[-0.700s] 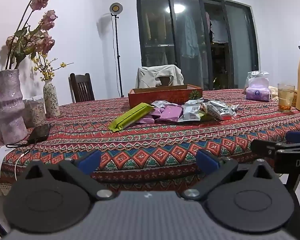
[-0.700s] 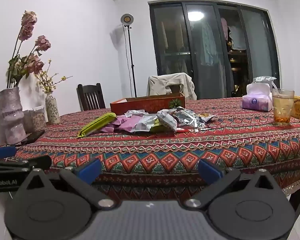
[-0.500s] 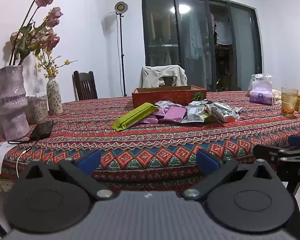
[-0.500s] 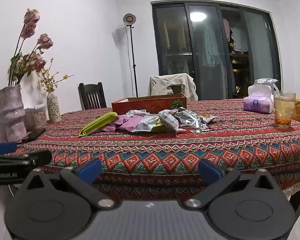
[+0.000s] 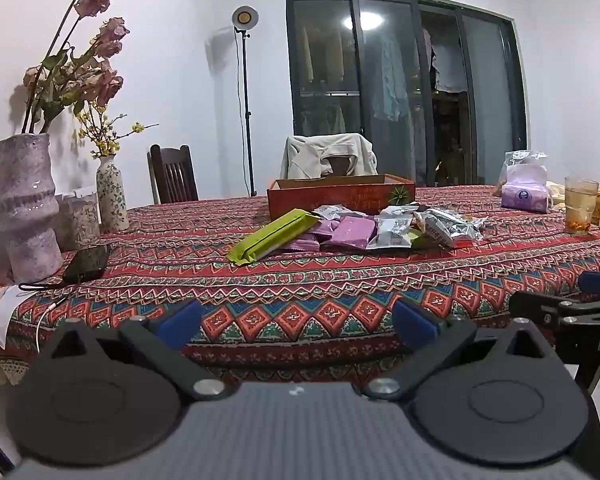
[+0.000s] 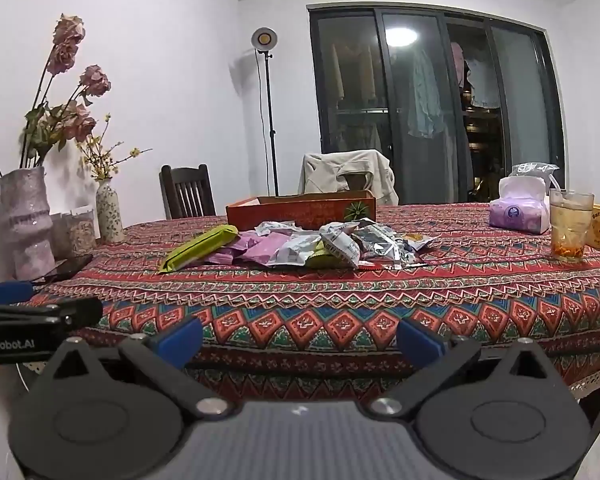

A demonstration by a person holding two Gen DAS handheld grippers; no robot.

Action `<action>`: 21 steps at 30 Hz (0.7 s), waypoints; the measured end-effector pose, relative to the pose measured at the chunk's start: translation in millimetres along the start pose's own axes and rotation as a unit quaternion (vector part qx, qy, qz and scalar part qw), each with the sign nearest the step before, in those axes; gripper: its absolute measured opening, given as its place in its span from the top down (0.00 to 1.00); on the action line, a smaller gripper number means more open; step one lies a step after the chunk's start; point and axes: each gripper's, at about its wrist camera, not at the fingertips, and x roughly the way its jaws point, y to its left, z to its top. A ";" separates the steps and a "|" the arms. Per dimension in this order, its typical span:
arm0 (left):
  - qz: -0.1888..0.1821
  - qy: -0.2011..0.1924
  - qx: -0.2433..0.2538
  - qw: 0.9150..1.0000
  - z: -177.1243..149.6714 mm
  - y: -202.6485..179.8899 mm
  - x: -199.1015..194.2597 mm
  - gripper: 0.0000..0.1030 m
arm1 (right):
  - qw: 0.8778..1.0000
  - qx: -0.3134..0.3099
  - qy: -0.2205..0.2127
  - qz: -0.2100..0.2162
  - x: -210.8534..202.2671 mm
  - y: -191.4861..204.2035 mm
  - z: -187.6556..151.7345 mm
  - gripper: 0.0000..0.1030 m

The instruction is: Organize snacks

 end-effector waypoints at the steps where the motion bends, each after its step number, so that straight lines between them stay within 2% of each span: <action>1: 0.000 0.000 0.000 1.000 0.1 0.4 0.0 0.00 | 1.000 0.001 0.001 0.000 0.0 0.1 -0.9 0.00; 21: 0.002 0.000 -0.004 1.000 -1.7 0.1 -1.2 0.00 | 1.000 0.000 0.006 -0.009 2.9 -2.3 -1.4 0.00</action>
